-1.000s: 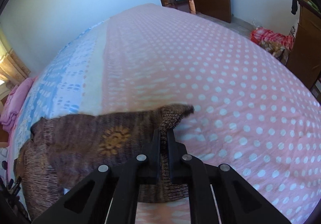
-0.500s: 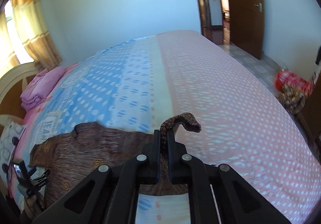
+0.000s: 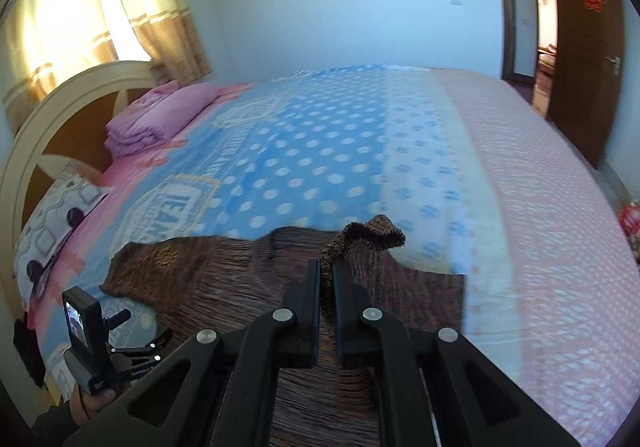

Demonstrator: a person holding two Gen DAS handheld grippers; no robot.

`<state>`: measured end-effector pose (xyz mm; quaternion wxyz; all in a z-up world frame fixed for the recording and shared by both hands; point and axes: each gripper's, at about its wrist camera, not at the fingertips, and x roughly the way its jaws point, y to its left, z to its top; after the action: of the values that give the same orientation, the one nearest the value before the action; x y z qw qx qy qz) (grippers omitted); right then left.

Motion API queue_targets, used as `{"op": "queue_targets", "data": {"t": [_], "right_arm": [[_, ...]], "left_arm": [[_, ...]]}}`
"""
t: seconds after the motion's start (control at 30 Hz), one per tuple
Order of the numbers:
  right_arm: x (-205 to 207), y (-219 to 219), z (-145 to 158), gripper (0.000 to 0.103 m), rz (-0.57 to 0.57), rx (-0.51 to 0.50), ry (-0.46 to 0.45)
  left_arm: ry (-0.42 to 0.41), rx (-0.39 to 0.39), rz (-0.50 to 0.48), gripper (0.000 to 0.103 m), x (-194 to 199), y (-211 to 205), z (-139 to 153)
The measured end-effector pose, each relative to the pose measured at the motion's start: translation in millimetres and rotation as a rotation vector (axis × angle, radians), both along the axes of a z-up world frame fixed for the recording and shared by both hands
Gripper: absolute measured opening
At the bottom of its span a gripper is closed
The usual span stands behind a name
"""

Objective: Fold small clothes
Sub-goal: 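Fold the gripped sleeve across the sweater body with the right tool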

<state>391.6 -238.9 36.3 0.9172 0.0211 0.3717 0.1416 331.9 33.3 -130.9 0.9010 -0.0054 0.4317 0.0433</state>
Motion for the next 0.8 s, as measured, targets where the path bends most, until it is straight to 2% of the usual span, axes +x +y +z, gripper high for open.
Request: {"op": "queue_targets", "data": {"t": [0.1, 0.17, 0.2, 0.3, 0.43, 0.57, 0.63, 0.8], "right_arm": [[19, 42, -40, 0.005, 0.067, 0.043, 0.047], [28, 63, -70, 0.007, 0.134, 0.112, 0.101], [31, 72, -86, 0.012, 0.155, 0.150, 0.139], [18, 74, -111, 0.051, 0.199, 0.231, 0.188], [-21, 37, -116, 0.053, 0.198, 0.174, 0.170], [-57, -17, -117, 0.057, 0.102, 0.086, 0.148], [-71, -40, -118, 0.059, 0.065, 0.072, 0.131], [-99, -89, -127, 0.064, -0.010, 0.087, 0.100]], "left_arm": [[0.001, 0.004, 0.005, 0.103, -1, 1, 6], [0.005, 0.003, 0.005, 0.103, 0, 1, 10], [0.008, 0.001, 0.002, 0.103, -1, 1, 13], [0.015, -0.003, -0.016, 0.099, -1, -1, 18], [0.016, -0.021, -0.056, 0.099, 1, -14, 23], [0.012, -0.031, -0.125, 0.094, 11, -49, 27], [0.021, -0.033, -0.158, 0.090, 18, -69, 25], [0.091, -0.108, -0.221, 0.068, 42, -110, 7]]}}
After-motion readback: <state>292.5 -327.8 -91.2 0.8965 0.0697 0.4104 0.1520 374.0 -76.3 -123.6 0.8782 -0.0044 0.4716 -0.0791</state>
